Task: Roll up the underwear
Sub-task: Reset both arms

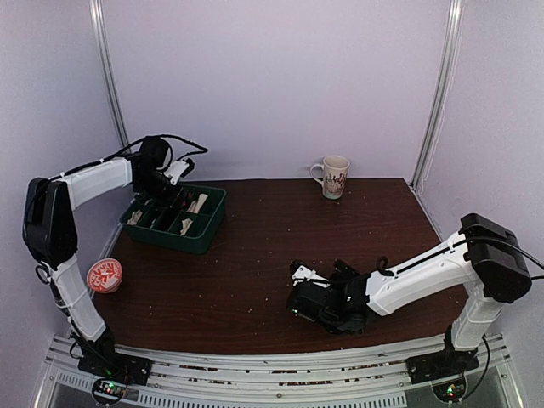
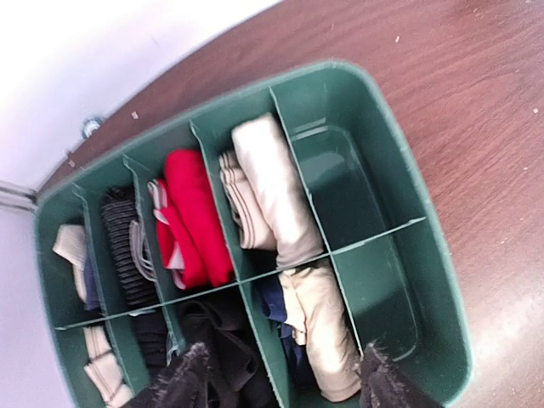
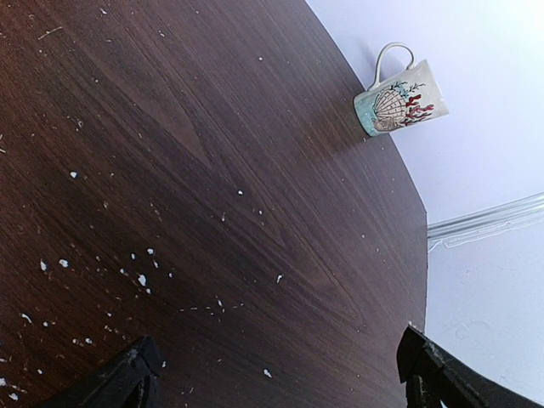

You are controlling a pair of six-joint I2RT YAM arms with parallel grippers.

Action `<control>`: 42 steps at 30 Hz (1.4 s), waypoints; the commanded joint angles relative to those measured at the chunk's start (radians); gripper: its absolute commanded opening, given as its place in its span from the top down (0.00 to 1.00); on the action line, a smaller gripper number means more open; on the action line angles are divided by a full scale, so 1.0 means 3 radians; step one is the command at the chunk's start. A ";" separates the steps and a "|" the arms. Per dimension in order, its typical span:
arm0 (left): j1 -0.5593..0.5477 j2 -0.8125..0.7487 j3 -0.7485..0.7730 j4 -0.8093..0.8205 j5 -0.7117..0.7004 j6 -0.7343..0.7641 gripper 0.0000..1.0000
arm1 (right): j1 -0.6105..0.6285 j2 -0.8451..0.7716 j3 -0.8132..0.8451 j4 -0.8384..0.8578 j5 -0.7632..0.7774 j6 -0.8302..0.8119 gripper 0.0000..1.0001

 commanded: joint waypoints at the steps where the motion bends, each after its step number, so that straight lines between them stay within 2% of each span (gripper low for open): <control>1: 0.0012 -0.0220 0.0034 0.0034 0.0095 0.0081 0.32 | 0.0016 0.0026 0.0044 0.0034 0.0087 0.0042 0.00; 4: 0.0010 -0.0375 -0.0121 0.0141 0.0216 0.0120 0.21 | 0.0014 0.0008 0.0037 0.0065 0.0060 0.0042 0.00; 6: 0.0013 -0.0504 -0.0273 0.0283 0.0279 0.0140 0.03 | 0.0016 -0.0020 0.0025 0.0093 0.0035 0.0039 0.00; 7: 0.0013 -0.0569 -0.0342 0.0345 0.0286 0.0140 0.02 | 0.0016 -0.0033 0.0020 0.0105 0.0013 0.0042 0.00; 13: 0.0014 -0.0968 -0.0809 0.0713 0.0399 0.0146 0.02 | 0.0000 -0.0199 -0.0089 0.0296 -0.0151 0.0006 0.00; 17: 0.0013 -0.1300 -0.1207 0.1043 0.0431 0.0208 0.02 | -0.0165 -0.0520 -0.0262 0.0588 -0.0562 -0.0010 0.00; 23: 0.0011 -0.1717 -0.1727 0.1459 0.0605 0.0383 0.02 | -0.0821 -0.1140 -0.0559 0.0935 -0.1575 0.0160 0.00; 28: 0.0011 -0.2049 -0.2258 0.1846 0.0759 0.0539 0.02 | -0.1316 -0.1798 -0.0799 0.1040 -0.2127 0.0457 0.00; 32: 0.0012 -0.2254 -0.2679 0.2152 0.0801 0.0611 0.02 | -0.1598 -0.2481 -0.1023 0.1021 -0.2109 0.0586 0.00; 37: 0.0010 -0.2429 -0.2990 0.2504 0.0530 0.0401 0.02 | -0.1827 -0.3215 -0.1236 0.0897 -0.1966 0.0673 0.00; 42: 0.0011 -0.2757 -0.3374 0.2845 0.0361 0.0277 0.02 | -0.1829 -0.3342 -0.1238 0.0687 -0.1705 0.0682 0.00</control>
